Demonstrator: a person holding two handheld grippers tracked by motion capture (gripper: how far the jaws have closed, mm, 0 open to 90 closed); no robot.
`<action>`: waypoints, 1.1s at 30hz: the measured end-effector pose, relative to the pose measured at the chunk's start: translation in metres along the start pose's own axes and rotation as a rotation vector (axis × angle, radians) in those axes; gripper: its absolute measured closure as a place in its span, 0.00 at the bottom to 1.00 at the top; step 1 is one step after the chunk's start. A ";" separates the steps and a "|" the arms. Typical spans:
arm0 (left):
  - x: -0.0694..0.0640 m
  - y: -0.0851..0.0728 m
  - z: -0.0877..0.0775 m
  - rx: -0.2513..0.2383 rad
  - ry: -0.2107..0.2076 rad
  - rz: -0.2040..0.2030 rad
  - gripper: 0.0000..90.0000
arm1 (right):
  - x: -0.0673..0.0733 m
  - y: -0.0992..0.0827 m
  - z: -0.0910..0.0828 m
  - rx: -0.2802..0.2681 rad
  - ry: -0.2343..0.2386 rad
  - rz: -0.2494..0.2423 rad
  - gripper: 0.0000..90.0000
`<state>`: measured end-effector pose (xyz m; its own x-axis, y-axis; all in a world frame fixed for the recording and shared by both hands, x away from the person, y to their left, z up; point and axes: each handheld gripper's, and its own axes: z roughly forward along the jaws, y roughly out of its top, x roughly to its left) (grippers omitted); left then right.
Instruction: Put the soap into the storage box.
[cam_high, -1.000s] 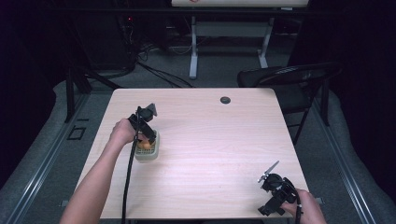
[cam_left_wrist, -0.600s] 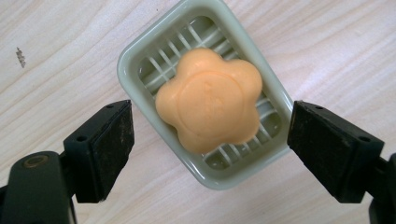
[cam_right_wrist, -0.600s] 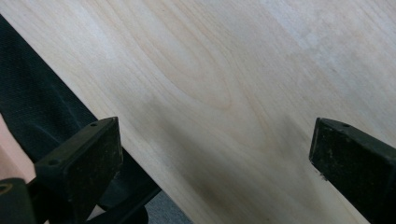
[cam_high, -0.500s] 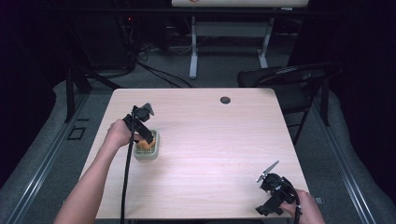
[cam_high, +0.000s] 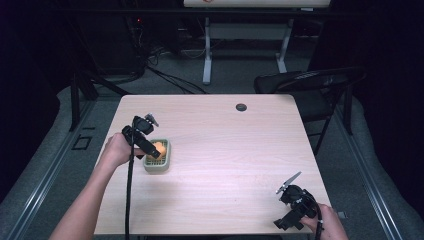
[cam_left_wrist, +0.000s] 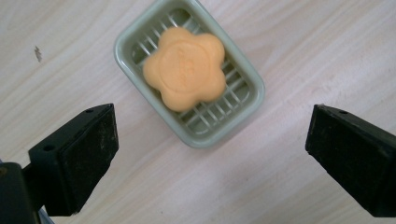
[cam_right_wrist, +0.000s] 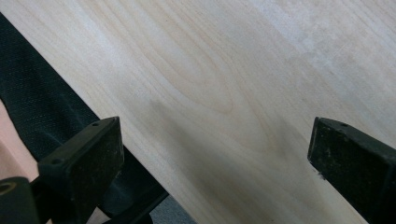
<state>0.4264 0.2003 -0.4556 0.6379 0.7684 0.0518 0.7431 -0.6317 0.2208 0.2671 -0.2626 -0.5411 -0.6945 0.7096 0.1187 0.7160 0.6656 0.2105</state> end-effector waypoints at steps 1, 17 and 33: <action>-0.001 -0.002 0.000 0.001 0.006 0.003 0.02 | 0.000 0.000 0.000 0.007 -0.004 -0.005 0.03; -0.031 -0.067 -0.010 -0.049 0.022 0.025 0.00 | 0.001 0.002 0.001 0.037 -0.016 -0.034 0.04; -0.063 -0.123 0.016 0.048 0.015 0.040 0.00 | 0.003 0.002 0.003 0.039 -0.019 -0.028 0.04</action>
<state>0.2979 0.2278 -0.5015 0.6647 0.7435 0.0740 0.7259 -0.6661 0.1714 0.2666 -0.2581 -0.5431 -0.7134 0.6943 0.0949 0.6985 0.6937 0.1757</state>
